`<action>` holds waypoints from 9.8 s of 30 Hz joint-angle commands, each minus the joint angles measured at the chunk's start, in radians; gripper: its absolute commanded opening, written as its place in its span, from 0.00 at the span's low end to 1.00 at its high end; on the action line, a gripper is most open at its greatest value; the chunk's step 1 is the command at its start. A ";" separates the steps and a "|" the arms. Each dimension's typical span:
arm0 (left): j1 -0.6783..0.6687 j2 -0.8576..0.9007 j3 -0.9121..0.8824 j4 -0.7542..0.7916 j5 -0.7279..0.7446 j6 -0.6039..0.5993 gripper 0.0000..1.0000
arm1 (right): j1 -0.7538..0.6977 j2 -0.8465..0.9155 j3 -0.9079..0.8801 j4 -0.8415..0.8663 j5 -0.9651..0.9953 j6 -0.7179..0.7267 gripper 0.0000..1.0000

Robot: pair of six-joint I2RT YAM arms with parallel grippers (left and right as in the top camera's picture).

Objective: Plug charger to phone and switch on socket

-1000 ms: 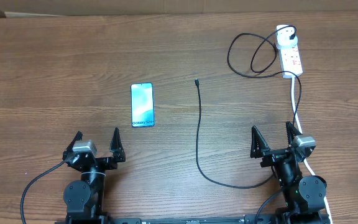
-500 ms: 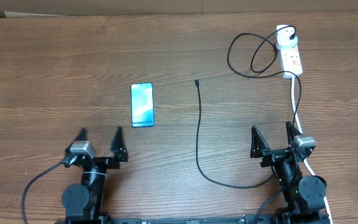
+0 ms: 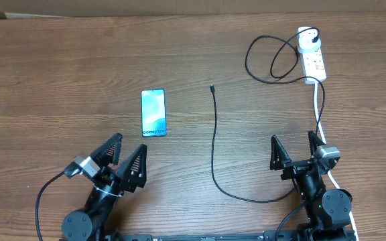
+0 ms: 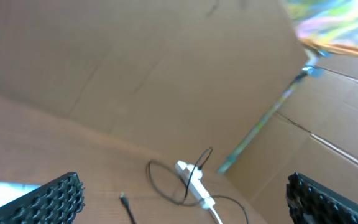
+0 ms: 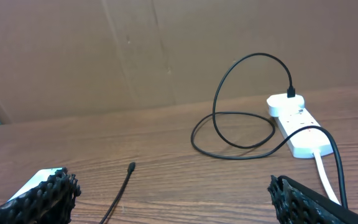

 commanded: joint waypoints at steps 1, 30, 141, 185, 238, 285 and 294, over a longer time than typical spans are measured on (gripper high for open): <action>0.004 -0.003 0.023 0.016 0.027 0.135 1.00 | 0.005 -0.004 -0.010 0.005 -0.005 -0.005 1.00; 0.004 0.119 0.459 -0.560 -0.062 0.535 1.00 | 0.005 -0.004 -0.010 0.005 -0.005 -0.005 1.00; 0.006 -0.005 0.082 -0.560 -0.233 0.662 1.00 | 0.005 -0.004 -0.010 0.005 -0.005 -0.005 1.00; 0.004 -0.004 0.090 0.026 -0.058 0.298 1.00 | 0.005 -0.004 -0.010 0.005 -0.005 -0.005 1.00; -0.016 1.479 1.201 -1.312 -0.088 0.382 1.00 | 0.005 -0.004 -0.010 0.005 -0.005 -0.005 1.00; -0.191 1.836 1.201 -0.969 -0.439 0.332 1.00 | 0.005 -0.004 -0.010 0.005 -0.005 -0.005 1.00; -0.184 1.836 1.201 -0.961 -0.426 0.332 1.00 | 0.005 -0.004 -0.010 0.005 -0.005 -0.005 1.00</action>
